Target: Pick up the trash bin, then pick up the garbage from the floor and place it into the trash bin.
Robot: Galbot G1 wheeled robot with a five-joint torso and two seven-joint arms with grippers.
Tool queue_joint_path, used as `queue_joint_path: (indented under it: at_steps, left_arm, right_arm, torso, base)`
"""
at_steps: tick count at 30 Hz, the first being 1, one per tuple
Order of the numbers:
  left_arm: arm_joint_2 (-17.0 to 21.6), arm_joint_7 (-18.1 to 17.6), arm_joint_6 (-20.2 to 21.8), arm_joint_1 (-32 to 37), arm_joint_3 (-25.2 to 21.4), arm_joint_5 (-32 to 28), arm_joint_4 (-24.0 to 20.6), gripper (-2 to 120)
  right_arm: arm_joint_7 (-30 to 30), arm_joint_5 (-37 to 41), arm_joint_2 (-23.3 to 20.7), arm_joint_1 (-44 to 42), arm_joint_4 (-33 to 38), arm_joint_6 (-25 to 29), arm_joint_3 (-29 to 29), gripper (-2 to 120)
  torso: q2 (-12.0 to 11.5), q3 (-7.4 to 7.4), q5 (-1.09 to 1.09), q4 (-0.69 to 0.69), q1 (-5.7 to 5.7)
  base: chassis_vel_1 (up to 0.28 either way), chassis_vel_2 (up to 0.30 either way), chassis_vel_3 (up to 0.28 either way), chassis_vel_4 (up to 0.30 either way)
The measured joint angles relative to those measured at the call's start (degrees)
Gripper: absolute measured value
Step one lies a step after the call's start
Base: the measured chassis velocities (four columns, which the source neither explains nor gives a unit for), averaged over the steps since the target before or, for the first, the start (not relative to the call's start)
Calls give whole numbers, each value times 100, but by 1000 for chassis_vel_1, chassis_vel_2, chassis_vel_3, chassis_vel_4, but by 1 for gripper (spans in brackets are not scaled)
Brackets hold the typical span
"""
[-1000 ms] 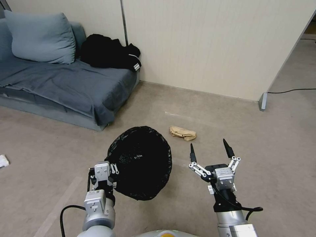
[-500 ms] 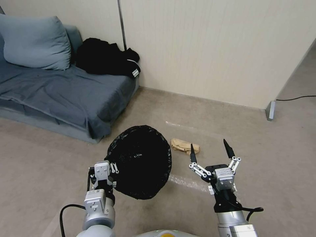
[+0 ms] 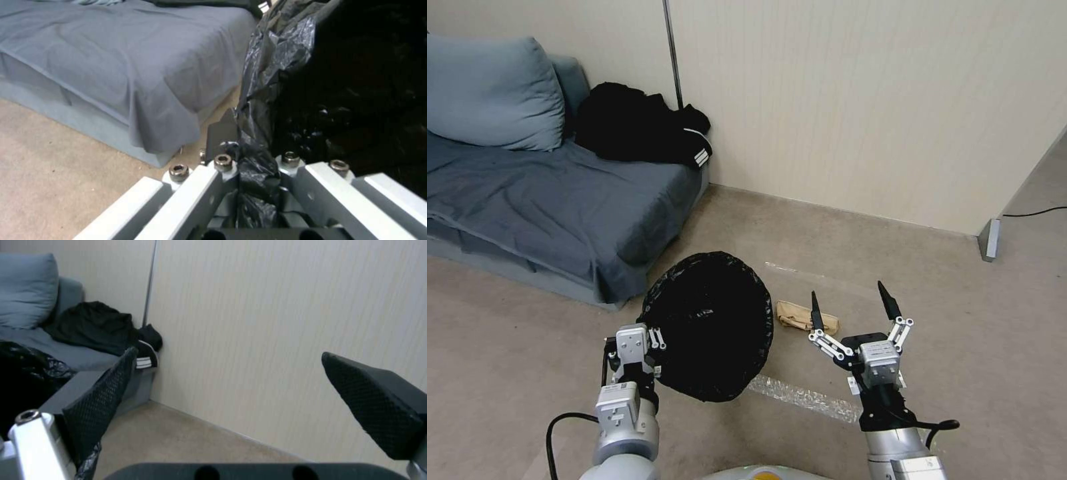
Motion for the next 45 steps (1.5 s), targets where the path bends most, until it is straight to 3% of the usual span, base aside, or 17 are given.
queue_joint_path:
  at_steps: [11,21,25,29,37,39,42,45]
  left_arm:
    - [-41,7,2,-2,22,74,-19,1]
    - [-11,107,49,-85,1,168,-19,1]
    - [20,116,65,-46,-66,169,-33,1]
    - [22,114,64,52,-126,205,-43,1]
    - [-70,113,30,116,-144,386,-6,1]
    - [-70,113,30,116,-144,386,-6,1]
    - [-94,115,21,115,-149,442,1,1]
    - [-130,117,11,113,-166,490,21,1]
  right_arm:
    - [-28,8,0,48,-27,8,9,100]
    - [-254,274,-16,1095,-210,-509,423,100]
    - [-275,431,-448,1531,-399,-817,510,100]
    - [-397,624,-1248,2058,-1002,-1105,519,100]
    - [-819,698,-1900,2920,-2277,-1189,409,100]
    - [-819,698,-1900,2920,-2277,-1189,409,100]
    - [-1292,740,-2188,3197,-2724,-1149,348,100]
    - [-2131,688,-2603,3544,-3471,-830,285,100]
  torso:
    - [0,0,0,0,0]
    - [0,0,0,-1,0]
    - [0,0,1,1,0]
    - [0,0,1,0,0]
    - [0,0,1,1,1]
    - [0,0,1,1,1]
    - [0,0,1,0,1]
    - [0,1,1,0,0]
  base:
    - [0,0,0,0]
    - [0,0,0,0]
    - [0,0,0,0]
    - [0,0,0,0]
    - [0,0,0,0]
    - [0,0,0,0]
    - [0,0,0,0]
    - [0,0,0,0]
